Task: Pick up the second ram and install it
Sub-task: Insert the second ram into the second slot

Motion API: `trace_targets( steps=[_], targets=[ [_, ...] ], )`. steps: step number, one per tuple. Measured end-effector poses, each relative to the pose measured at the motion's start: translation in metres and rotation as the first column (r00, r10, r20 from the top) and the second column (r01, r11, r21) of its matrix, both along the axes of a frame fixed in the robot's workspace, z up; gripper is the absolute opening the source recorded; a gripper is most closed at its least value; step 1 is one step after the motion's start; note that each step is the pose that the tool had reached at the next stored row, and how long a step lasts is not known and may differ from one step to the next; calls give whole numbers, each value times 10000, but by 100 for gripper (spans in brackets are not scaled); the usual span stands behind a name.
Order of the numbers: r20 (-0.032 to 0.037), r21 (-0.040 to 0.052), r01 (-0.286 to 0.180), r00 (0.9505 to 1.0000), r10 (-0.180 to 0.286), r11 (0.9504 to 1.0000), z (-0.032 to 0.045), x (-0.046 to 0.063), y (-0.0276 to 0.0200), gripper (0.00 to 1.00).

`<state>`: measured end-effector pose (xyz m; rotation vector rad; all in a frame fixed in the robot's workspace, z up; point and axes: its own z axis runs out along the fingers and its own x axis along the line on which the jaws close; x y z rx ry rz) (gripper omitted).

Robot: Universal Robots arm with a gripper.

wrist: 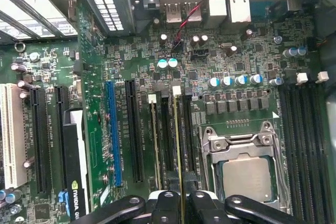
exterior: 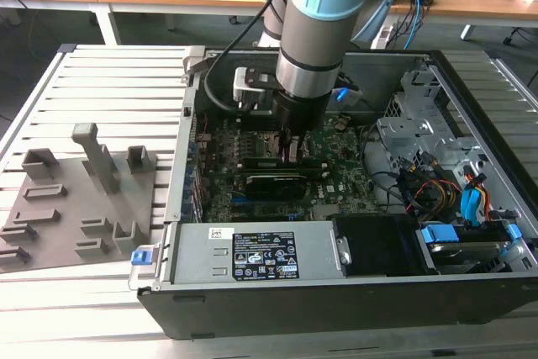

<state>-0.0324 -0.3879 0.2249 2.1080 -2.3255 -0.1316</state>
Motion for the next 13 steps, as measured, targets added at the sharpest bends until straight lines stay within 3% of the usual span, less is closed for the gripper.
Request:
trace_targets(
  steps=[3,7,8,10,13],
  targets=[
    [-4,-9,-1,10000,1,10000,-71,-11,14,14],
    [3,1,-7,10000,7,10000,-105,-12,26,14],
    [12,4,-7,10000,7,10000,-100,-13,26,14],
    [27,3,-8,10000,8,10000,-9,-12,27,14],
    [30,7,-13,10000,13,10000,3,-12,27,14]
  ],
)
